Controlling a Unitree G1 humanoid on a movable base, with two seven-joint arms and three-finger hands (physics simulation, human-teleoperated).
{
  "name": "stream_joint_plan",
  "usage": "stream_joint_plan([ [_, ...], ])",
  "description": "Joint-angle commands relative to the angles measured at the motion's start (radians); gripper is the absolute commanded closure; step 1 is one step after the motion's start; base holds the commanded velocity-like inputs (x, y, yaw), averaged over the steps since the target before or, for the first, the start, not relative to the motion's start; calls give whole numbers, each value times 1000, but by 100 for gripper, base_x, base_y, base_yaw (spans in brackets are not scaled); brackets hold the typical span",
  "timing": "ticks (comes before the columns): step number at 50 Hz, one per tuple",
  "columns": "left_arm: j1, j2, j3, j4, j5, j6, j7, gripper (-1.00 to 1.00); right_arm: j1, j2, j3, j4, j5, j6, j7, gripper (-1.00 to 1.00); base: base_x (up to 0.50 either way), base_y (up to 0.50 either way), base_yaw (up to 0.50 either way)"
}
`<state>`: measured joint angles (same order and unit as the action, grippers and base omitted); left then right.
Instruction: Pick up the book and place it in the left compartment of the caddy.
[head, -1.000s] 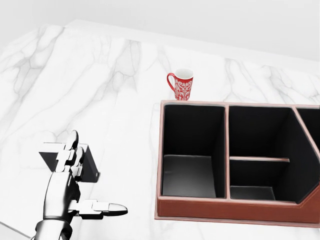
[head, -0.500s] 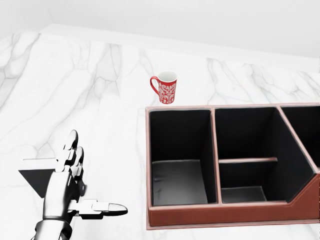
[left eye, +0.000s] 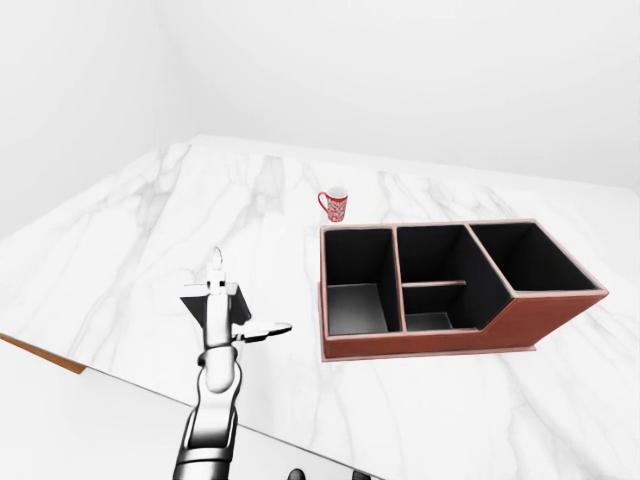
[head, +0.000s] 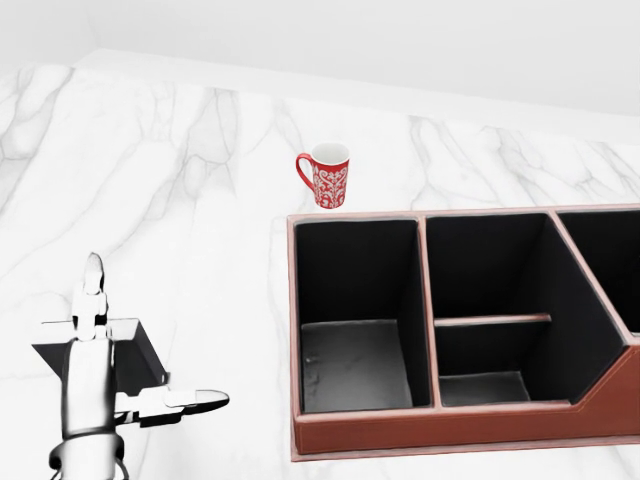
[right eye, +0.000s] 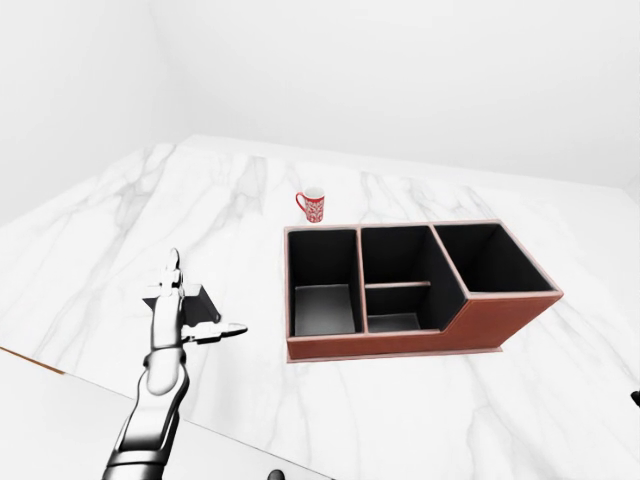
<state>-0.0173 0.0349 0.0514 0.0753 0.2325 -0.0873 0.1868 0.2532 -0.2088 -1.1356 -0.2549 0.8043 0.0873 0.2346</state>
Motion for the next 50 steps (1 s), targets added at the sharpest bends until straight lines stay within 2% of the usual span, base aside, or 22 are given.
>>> stream_joint_plan([
  [1, -10, 13, -6, 23, 312, 0, 284, -100, 0, 2, 3, -3, -4, 0, 4, -100, 0, 0, 0],
  [2, -10, 13, -6, 23, 313, 0, 287, -100, 0, 2, 3, -2, -4, 0, 4, -100, 0, 0, 0],
  [4, 10, 14, -15, -36, 401, 0, 337, -100, 0, 3, 4, -1, -8, 0, 6, -100, 0, 0, 0],
  [5, 10, 14, -15, -38, 403, 0, 337, -100, 0, 3, 4, 1, -7, 0, 7, -100, 0, 0, 0],
  [6, 22, 13, -25, -60, 492, 0, 337, -100, -3, 2, 7, 7, -10, 0, 8, -100, 0, 0, 0],
  [8, 31, 10, -32, -76, 521, 0, 337, -100, -2, 2, 8, 8, -10, 0, 8, -100, 0, 0, 0],
  [10, 57, -2, -45, -156, 630, 0, 337, -100, 1, 3, 8, 2, -9, 0, 7, -100, 0, 0, 0],
  [13, 62, -1, -57, -181, 686, 0, 337, -100, 3, 3, 3, -6, -5, 0, 4, -100, 0, 0, 0],
  [15, 66, 1, -72, -185, 742, 9, 337, -100, 0, 4, 5, -1, -10, 0, 8, -100, 0, 0, 0],
  [17, 67, -2, -78, -189, 786, 35, 337, -100, -1, 3, 6, 3, -12, 0, 9, -100, 0, 0, 0],
  [25, 43, 13, -79, -159, 845, 84, 337, -100, 0, 4, 8, 3, -10, 0, 8, -100, 0, 0, 0],
  [26, 45, 13, -82, -167, 863, 95, 337, -100, -1, 4, 8, 4, -12, 0, 9, -100, 0, 0, 0],
  [29, 32, 19, -85, -142, 897, 107, 337, -100, -1, 5, 10, 6, -13, 0, 10, -100, 0, 0, 0],
  [30, 31, 22, -96, -140, 937, 121, 337, -100, -2, 4, 10, 9, -13, 0, 10, -100, 0, 0, 0],
  [34, 44, 21, -117, -150, 960, 113, 337, -100, -1, 3, 11, 10, -16, 0, 6, -100, 0, 0, 0],
  [36, 40, 17, -128, -143, 998, 129, 337, -100, 1, 4, 9, 4, -14, 0, 6, -100, 0, 0, 0],
  [37, 38, 17, -130, -136, 997, 125, 337, -100, 2, 4, 7, 1, -13, 0, 5, -100, 0, 0, 0],
  [40, 39, 18, -138, -129, 1034, 141, 337, -100, -3, 4, 10, 16, -20, 0, 10, -100, 0, 0, 0],
  [42, 36, 18, -137, -132, 1054, 158, 337, -100, -1, 2, 10, 13, -18, 0, 5, -100, 0, 0, 0],
  [46, 28, 20, -137, -114, 1060, 164, 337, -100, 0, 4, 11, 12, -19, 0, 7, -100, 0, 0, 0],
  [47, 28, 18, -138, -112, 1074, 175, 337, -100, -1, 4, 11, 13, -21, 0, 7, -100, 0, 0, 0],
  [50, 29, 20, -138, -114, 1078, 175, 337, -100, -4, 2, 13, 18, -25, 0, 7, -100, 0, 0, 0],
])
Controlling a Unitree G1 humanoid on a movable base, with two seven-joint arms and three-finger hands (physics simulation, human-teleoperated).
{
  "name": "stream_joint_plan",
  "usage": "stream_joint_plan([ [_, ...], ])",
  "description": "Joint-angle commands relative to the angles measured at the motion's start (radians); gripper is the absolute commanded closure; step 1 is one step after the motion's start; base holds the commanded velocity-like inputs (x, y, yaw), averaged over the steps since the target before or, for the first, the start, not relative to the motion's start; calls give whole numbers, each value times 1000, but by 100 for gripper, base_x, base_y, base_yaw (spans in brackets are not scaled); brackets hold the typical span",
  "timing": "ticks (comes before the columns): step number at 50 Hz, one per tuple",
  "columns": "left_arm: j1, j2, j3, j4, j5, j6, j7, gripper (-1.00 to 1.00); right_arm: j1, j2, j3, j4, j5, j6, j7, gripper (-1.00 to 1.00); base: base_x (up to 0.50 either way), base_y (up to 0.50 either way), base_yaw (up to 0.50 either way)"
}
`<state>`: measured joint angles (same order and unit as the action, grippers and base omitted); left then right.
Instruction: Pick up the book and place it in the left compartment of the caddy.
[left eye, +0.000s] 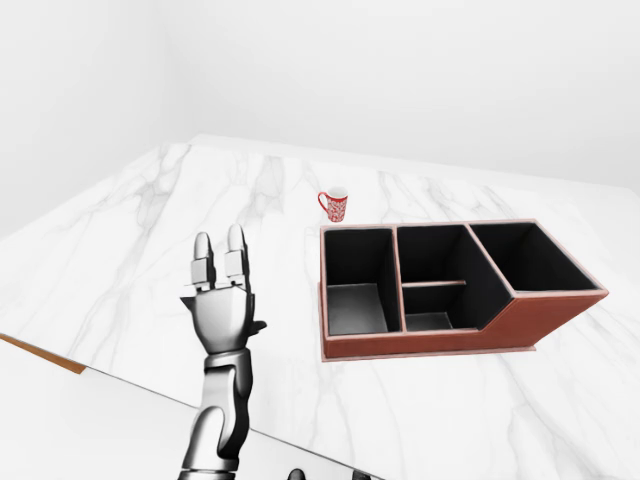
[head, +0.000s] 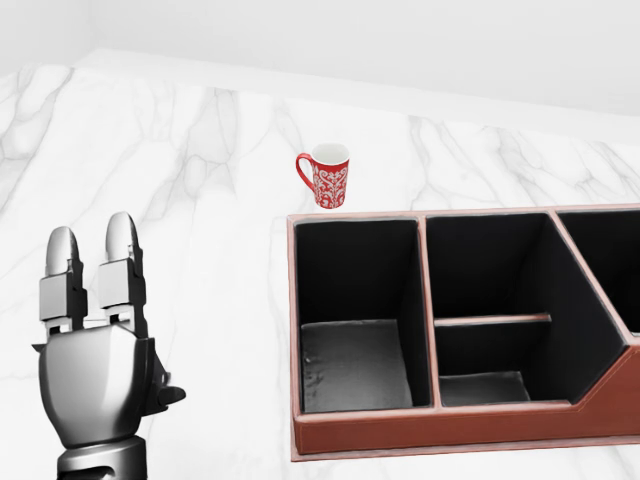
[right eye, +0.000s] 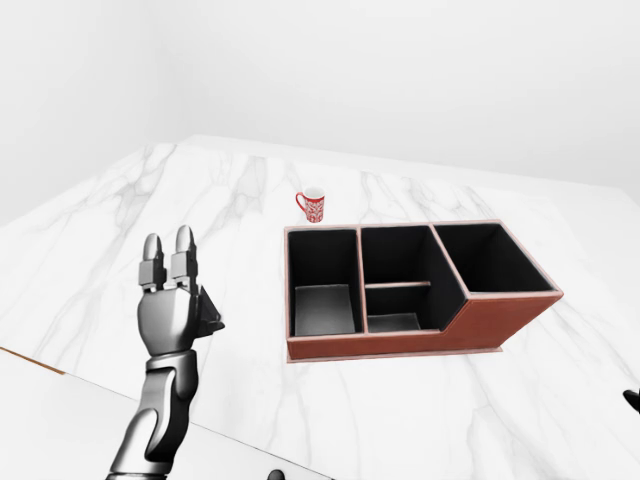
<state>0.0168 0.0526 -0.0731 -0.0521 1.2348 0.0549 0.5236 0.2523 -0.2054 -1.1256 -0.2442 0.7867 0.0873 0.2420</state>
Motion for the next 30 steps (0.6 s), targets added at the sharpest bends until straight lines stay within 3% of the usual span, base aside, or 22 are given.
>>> stream_joint_plan([
  [1, -6, 3, -14, 14, 76, 32, 0, -100, -3, -1, 5, 9, -10, 0, 1, -100, 0, 0, 0],
  [8, -6, 6, -28, 31, 112, 32, 0, -100, -1, -1, 2, -5, -16, 0, -10, -100, 0, 0, 0],
  [30, 7, -1, -34, 15, 95, 32, 0, -100, -9, -8, 4, 9, -61, 0, -27, -100, 0, 0, 0],
])
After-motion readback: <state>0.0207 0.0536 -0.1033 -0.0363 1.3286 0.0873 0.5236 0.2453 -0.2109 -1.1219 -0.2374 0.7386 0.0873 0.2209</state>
